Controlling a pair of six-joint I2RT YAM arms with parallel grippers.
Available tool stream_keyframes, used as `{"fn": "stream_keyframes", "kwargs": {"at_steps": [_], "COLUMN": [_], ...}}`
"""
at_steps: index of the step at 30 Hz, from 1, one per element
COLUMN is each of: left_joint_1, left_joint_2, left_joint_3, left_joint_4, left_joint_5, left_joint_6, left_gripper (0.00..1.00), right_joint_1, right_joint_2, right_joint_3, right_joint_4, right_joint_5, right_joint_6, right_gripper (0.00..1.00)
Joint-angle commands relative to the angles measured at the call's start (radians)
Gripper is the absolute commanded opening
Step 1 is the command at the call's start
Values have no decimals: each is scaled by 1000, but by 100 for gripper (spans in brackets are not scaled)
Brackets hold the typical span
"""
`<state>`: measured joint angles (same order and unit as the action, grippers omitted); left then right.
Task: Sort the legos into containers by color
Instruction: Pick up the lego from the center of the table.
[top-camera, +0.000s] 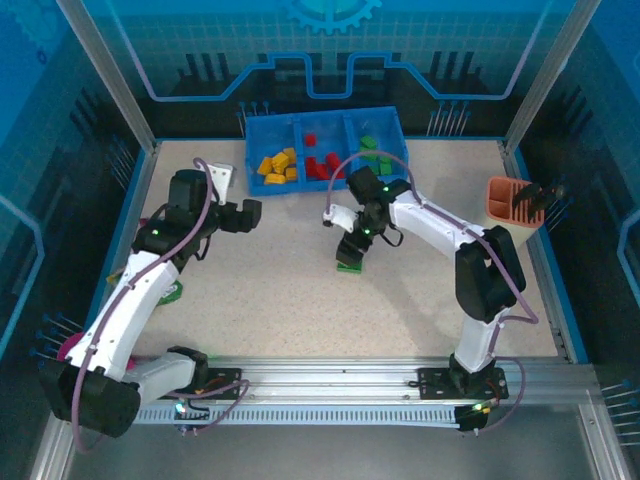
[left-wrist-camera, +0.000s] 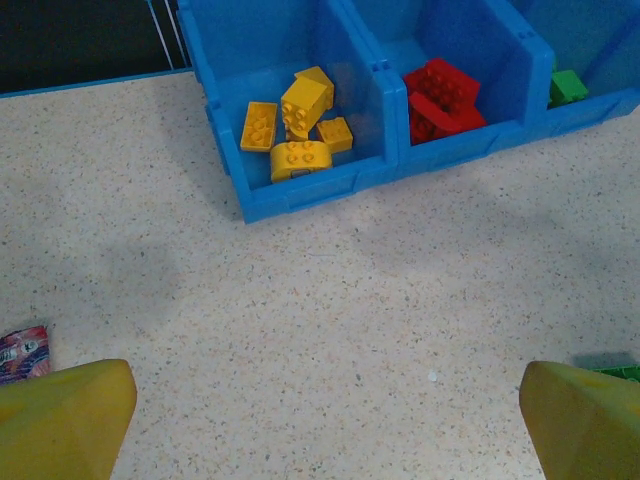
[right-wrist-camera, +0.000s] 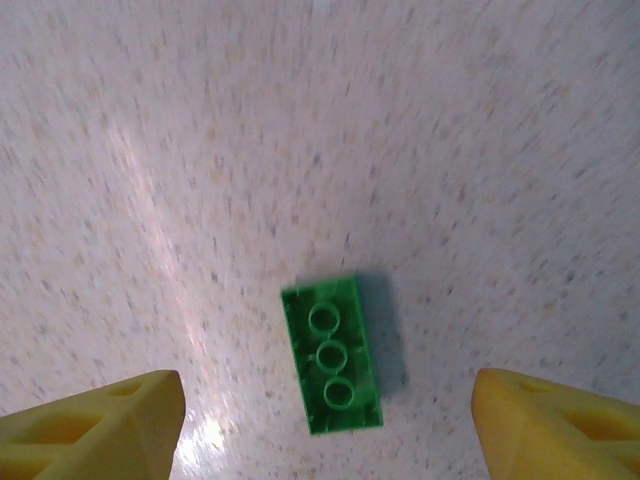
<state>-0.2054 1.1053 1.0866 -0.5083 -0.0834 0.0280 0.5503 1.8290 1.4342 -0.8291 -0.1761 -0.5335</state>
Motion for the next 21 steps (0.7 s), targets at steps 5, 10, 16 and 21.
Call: {"fn": "stream_keyframes", "kwargs": {"at_steps": [5,10,16,21], "left_joint_1": [9,9,9,9], "left_joint_2": [-29,-32,-32,-32], "left_joint_3": [-29,-28,-36,-40], "left_joint_4": [28,27,28,28], "left_joint_5": [30,24,24,20], "left_joint_6": [-13,-8,-10,-7], "left_gripper": [99,99,99,99], "right_joint_1": [37,52,54,55], "right_joint_2": [-11,50,92,118], "right_joint_3": [-65,-51,-50,-52], "right_joint_4": [26,11,26,56], "right_joint_5": [57,65,70,83], "right_joint_6": [-135,-149,-154,-158], "right_gripper": [78,79,79,79]}}
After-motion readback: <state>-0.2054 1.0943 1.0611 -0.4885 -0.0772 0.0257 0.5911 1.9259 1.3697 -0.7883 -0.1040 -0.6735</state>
